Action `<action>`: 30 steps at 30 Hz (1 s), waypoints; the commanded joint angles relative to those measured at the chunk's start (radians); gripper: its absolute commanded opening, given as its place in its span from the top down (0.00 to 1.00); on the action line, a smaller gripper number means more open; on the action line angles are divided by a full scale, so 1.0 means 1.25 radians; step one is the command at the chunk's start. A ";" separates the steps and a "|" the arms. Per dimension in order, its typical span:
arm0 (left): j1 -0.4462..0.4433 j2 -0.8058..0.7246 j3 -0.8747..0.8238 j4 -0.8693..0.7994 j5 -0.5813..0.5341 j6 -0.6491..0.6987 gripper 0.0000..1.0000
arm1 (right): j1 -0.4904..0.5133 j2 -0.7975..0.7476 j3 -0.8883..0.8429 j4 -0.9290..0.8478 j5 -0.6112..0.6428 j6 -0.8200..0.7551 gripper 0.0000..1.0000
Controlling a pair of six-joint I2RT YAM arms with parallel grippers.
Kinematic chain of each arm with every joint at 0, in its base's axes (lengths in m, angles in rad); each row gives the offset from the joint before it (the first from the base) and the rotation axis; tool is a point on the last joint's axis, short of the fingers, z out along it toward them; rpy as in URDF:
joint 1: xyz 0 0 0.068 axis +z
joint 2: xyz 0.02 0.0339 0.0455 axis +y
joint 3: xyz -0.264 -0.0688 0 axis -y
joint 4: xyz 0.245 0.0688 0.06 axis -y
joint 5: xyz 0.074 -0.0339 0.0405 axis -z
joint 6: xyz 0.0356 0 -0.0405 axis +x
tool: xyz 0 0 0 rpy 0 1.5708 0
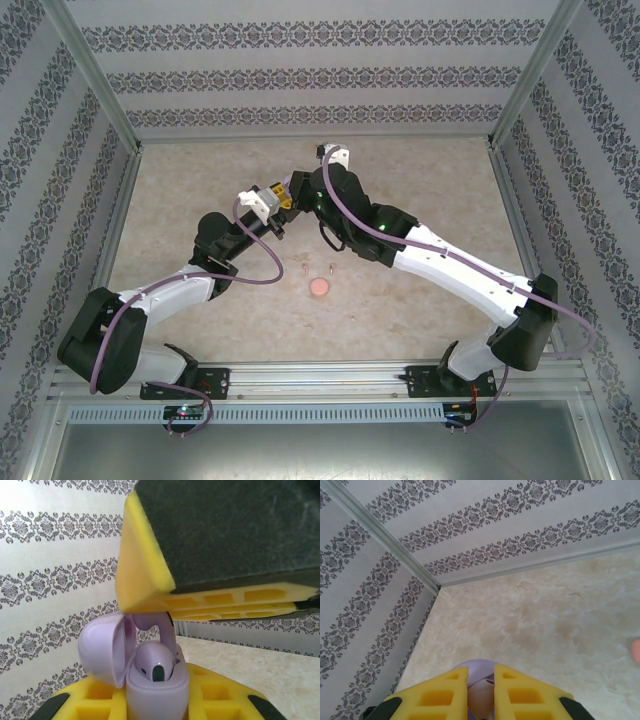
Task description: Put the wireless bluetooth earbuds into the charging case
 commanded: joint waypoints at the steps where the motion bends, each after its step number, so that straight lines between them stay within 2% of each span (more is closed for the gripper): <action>1: -0.009 -0.025 0.023 0.045 -0.001 -0.003 1.00 | 0.021 0.018 0.007 -0.041 0.022 0.004 0.83; 10: -0.009 -0.028 0.020 0.044 0.002 -0.001 1.00 | 0.023 0.019 0.019 -0.045 0.036 0.020 0.73; 17: -0.009 -0.029 0.018 0.045 0.002 -0.001 1.00 | 0.021 0.022 0.051 -0.045 0.041 0.008 0.57; 22: -0.009 -0.031 0.014 0.042 -0.002 0.000 1.00 | 0.016 -0.011 0.055 -0.036 0.056 -0.010 0.39; 26: -0.009 -0.025 0.011 0.043 -0.004 0.001 1.00 | -0.003 -0.050 0.049 -0.046 0.038 -0.016 0.35; 30: -0.009 -0.020 0.008 0.042 0.000 0.002 1.00 | -0.047 -0.071 0.055 -0.079 -0.028 -0.012 0.34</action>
